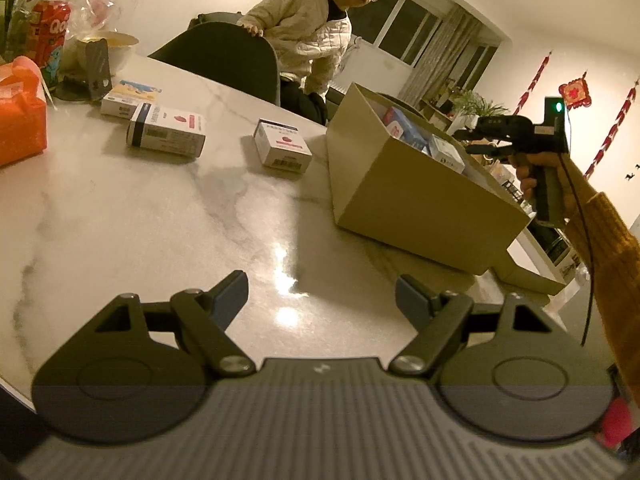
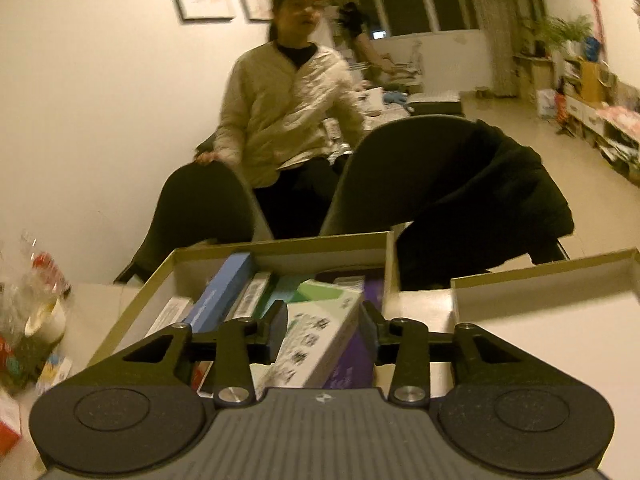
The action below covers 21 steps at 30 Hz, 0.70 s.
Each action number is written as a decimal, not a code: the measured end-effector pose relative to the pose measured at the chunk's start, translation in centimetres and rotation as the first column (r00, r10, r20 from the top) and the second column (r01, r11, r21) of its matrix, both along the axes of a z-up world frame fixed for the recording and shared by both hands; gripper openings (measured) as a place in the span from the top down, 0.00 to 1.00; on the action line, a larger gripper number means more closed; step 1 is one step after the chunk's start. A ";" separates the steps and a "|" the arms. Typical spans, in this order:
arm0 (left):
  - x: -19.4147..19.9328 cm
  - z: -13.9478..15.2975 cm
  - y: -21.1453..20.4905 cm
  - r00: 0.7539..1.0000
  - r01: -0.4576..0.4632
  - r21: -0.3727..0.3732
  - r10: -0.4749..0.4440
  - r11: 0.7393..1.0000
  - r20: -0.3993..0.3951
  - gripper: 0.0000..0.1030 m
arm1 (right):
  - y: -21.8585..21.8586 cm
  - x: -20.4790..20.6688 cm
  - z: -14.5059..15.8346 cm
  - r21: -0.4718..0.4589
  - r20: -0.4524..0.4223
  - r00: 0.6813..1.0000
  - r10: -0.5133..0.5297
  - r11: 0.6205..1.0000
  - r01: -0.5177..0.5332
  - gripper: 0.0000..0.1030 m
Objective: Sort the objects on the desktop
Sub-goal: 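Carry the Ebastine box with the right gripper into the beige box and open, then move the left gripper to the white strawberry-print box and grasp it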
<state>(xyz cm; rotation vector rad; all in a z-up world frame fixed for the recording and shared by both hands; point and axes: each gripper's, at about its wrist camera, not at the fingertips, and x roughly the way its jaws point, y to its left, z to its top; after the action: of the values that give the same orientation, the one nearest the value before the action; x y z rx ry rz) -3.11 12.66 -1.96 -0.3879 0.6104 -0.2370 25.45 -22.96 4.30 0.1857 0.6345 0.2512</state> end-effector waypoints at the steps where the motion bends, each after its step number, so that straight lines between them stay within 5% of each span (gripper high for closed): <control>1: 0.0 0.0 -0.1 1.000 0.002 0.001 -0.002 1.000 -0.001 0.21 | 0.7 -0.3 0.2 -0.021 -0.004 1.000 0.022 1.000 -0.022 0.56; 7: -0.2 0.1 -0.3 1.000 0.004 0.007 -0.004 1.000 -0.002 0.21 | 5.7 -1.4 -0.2 -0.206 -0.048 0.987 0.151 0.966 -0.157 0.38; 14: -0.4 0.1 0.0 1.000 -0.005 0.005 0.005 1.000 -0.001 0.21 | 8.8 -1.3 -1.2 -0.453 -0.037 0.987 0.156 0.878 -0.155 0.39; 21: 0.0 -0.2 0.6 1.000 -0.028 -0.005 0.028 1.000 -0.013 0.21 | 6.1 0.2 -1.6 -0.464 -0.014 0.998 0.055 0.884 -0.055 0.48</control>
<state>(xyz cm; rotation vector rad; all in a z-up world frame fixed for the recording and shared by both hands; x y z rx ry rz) -3.15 13.29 -2.16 -0.4032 0.6168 -0.2095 25.60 -16.83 2.72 -0.2964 0.6837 0.1468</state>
